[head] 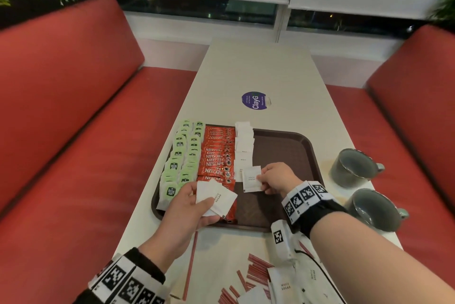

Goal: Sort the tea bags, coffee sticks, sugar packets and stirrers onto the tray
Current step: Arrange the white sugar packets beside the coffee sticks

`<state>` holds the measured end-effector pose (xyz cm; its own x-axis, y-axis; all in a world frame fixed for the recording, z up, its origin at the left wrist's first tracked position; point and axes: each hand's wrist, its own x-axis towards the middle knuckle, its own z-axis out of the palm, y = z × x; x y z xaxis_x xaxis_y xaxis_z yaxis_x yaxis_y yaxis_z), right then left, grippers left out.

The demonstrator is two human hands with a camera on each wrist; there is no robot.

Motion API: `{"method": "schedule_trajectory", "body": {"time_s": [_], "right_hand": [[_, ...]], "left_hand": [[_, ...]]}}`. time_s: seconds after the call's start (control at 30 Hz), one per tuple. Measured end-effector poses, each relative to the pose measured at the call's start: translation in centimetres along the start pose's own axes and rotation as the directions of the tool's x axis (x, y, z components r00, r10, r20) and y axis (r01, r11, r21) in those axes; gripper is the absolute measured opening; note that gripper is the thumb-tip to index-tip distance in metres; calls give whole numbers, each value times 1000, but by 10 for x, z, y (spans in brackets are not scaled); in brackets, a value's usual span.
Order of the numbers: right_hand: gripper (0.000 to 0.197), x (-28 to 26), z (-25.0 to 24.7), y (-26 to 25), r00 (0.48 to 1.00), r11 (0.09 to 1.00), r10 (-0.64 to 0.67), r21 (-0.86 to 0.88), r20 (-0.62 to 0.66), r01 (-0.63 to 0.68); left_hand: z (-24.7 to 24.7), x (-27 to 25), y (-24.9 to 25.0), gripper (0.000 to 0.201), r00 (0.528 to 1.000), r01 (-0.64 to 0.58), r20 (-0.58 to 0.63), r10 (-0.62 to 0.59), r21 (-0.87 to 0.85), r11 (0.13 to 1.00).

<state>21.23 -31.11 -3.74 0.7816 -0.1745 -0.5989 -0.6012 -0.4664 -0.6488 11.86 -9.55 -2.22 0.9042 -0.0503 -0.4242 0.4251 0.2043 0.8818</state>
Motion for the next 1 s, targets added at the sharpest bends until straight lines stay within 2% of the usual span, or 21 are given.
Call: {"method": "schedule_trajectory", "body": {"time_s": [0.13, 0.2, 0.3, 0.43, 0.5, 0.57, 0.6, 0.63, 0.7, 0.77, 0.83, 1.0], "right_hand": [[18, 5, 9, -5, 997, 998, 54, 36, 51, -56], [4, 6, 14, -9, 993, 993, 95, 57, 71, -99], [20, 7, 17, -12, 991, 992, 120, 29, 59, -122], [26, 2, 19, -16, 988, 989, 147, -38, 49, -145], [28, -4, 16, -20, 996, 984, 84, -156, 2, -83], [23, -17, 14, -26, 991, 943, -121, -320, -62, 95], [23, -28, 13, -28, 967, 909, -248, -360, -58, 211], [22, -43, 14, -29, 936, 883, -350, -339, -20, 323], [16, -69, 20, -29, 893, 878, -438, -164, 104, 450], [6, -77, 28, -24, 864, 849, -471, -174, 179, 499], [5, -79, 33, -16, 859, 838, -477, -201, 185, 508], [7, -76, 18, 2, 927, 927, -372, 76, 49, 368]], "left_hand": [[-2, 1, -1, 31, 1000, -1, -26, 1, 9, 1000], [-2, 1, -1, 31, 1000, -3, -29, 3, 11, 1000], [-2, 1, -2, 31, 1000, -3, -30, 4, 18, 1000], [-1, 1, -1, 32, 999, -4, -39, 5, 28, 1000], [1, 2, -1, 33, 999, -9, -42, 11, 37, 999], [1, 3, 0, 35, 999, -11, -43, 13, 43, 999], [1, 4, -1, 36, 999, -12, -43, 14, 46, 999], [2, 4, -1, 37, 999, -13, -42, 15, 54, 998], [3, 6, -3, 37, 999, -19, -38, 22, 72, 997], [5, 6, -4, 35, 999, -31, -29, 33, 73, 997], [8, 5, -5, 33, 999, -42, -15, 43, 68, 997], [8, -1, -3, 24, 999, -49, -8, 50, 79, 996]]}}
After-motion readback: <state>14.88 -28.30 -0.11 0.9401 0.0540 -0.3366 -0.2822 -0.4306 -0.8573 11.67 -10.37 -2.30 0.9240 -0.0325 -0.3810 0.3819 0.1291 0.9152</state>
